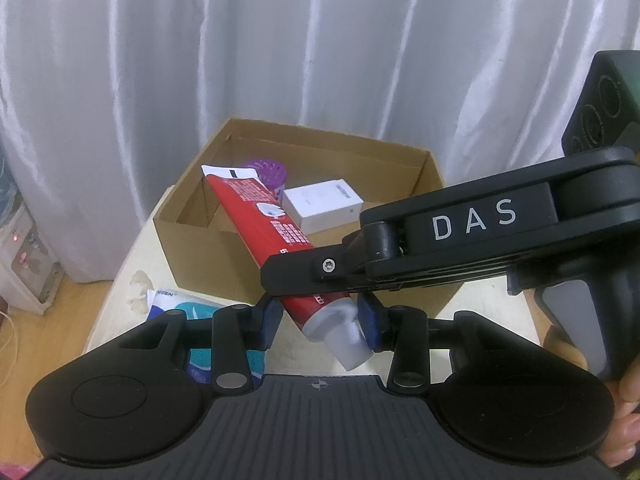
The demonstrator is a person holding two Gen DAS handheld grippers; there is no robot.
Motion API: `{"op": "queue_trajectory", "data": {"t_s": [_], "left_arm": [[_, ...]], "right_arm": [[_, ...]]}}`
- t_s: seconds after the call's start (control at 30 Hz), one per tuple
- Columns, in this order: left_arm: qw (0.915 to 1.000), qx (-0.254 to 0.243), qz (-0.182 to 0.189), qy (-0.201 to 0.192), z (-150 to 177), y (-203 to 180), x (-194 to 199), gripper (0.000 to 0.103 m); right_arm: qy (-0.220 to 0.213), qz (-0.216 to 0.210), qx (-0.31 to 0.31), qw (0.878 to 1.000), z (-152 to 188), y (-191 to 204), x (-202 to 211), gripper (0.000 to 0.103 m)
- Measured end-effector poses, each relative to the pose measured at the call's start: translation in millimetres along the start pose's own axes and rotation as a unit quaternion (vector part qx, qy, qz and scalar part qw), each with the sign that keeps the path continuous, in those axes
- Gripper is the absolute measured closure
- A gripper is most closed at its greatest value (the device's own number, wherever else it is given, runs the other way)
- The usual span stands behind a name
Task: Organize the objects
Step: 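Lower the toothpaste tube into the cardboard box and open the right gripper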
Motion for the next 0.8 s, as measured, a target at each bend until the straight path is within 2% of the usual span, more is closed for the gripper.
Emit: {"op": "queue_trajectory", "data": {"t_s": [0.8], "left_arm": [[0.9986,0.029,0.032,0.031,-11,6,-46,0.063]], "right_arm": [[0.026,0.044,-0.011,0.999,-21,-31,-22,0.072]]}}
Point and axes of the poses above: each gripper's, at about its wrist camera, not at the fingertips, and x roughly against the way its jaws point, y to its left, z to its underside, the point moved 10 cm from there along -x, roughly the way its jaws point, and after that the axes turned 8 degrees about y, right-handed, at the moved point
